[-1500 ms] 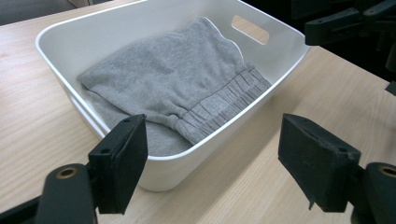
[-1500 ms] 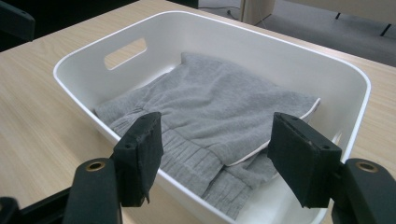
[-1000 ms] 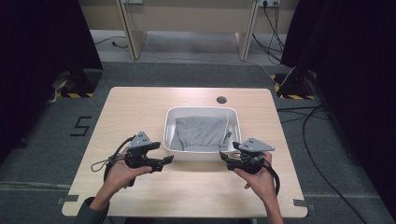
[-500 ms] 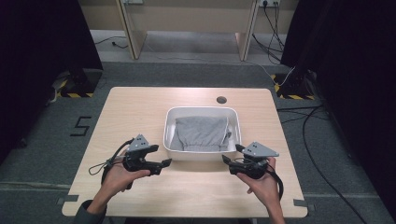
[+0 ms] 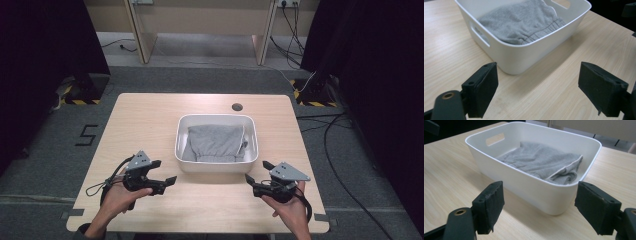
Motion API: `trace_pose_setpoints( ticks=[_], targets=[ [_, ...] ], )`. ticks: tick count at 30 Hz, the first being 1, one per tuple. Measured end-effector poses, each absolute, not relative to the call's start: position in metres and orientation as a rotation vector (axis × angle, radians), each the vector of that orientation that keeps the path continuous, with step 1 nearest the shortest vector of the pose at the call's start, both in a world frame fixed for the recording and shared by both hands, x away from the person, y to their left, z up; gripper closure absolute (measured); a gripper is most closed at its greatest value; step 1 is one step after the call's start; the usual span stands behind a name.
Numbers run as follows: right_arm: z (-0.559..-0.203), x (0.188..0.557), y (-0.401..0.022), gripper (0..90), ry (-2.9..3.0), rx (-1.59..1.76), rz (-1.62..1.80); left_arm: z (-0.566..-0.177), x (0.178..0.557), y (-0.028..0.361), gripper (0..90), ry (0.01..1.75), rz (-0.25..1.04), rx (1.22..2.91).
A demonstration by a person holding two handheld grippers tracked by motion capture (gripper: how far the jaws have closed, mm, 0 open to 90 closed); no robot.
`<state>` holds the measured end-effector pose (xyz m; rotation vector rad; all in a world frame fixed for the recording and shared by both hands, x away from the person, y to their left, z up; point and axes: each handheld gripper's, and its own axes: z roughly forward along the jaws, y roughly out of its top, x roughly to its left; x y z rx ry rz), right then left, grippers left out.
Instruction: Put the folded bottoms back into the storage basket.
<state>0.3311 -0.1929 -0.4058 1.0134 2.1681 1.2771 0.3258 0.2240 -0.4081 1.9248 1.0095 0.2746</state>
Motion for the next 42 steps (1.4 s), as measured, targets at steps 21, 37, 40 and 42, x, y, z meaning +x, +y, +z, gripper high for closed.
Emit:
trace_pose_setpoints(
  ticks=[21,37,40,42],
  targets=[
    [-0.434,0.312,-0.202,23.1,2.173,1.073,1.235,-0.459,0.312,0.25,15.2,1.076,0.269,1.956],
    [-0.452,0.301,-0.209,23.3,2.184,1.112,1.21,-0.478,0.301,0.26,15.2,1.12,0.268,1.98],
    [-0.455,0.3,-0.209,23.5,2.189,1.114,1.208,-0.481,0.299,0.261,15.2,1.123,0.279,1.995],
    [-0.458,0.298,-0.209,23.5,2.201,1.118,1.196,-0.483,0.297,0.262,15.2,1.125,0.289,2.003]
  ],
)
